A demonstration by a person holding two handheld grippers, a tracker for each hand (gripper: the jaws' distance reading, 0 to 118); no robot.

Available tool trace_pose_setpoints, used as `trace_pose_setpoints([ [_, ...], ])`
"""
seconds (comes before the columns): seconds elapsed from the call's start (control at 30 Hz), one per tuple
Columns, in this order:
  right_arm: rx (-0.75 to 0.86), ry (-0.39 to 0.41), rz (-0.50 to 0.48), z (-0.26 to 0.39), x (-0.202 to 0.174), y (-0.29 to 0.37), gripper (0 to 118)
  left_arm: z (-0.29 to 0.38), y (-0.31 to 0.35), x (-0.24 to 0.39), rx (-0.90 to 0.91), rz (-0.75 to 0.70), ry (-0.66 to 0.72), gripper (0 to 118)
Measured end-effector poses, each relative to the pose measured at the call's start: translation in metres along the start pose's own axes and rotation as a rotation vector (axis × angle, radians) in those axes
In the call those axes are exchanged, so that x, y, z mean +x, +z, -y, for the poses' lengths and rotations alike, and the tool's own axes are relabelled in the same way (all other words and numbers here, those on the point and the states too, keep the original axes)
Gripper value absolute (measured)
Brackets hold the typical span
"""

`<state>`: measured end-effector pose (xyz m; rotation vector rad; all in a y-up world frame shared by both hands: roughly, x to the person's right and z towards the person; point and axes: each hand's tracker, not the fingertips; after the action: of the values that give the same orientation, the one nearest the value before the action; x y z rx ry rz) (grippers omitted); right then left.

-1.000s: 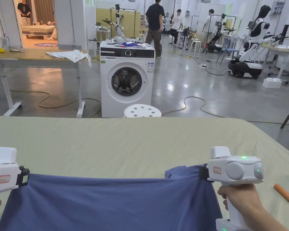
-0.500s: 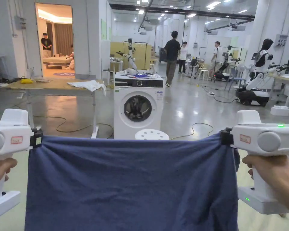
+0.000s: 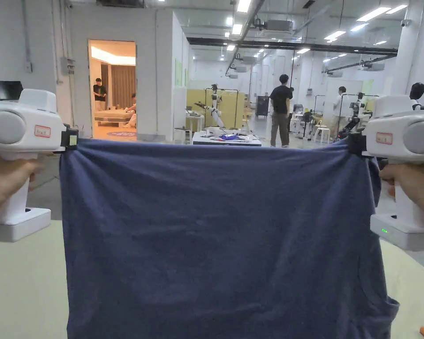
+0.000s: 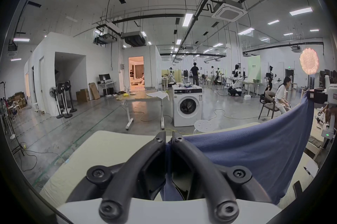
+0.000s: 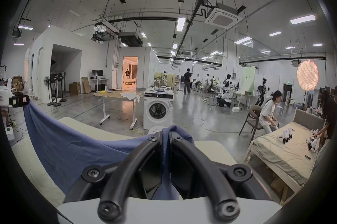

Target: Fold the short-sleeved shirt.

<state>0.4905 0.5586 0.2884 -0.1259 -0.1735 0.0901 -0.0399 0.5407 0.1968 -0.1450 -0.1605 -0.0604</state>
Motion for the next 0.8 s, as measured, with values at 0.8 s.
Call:
trace_pose_setpoints([
  [0.8,0.045,0.07,0.021,-0.012,-0.005,-0.028,4,-0.009,-0.027,-0.002,0.016,-0.03,0.003,0],
])
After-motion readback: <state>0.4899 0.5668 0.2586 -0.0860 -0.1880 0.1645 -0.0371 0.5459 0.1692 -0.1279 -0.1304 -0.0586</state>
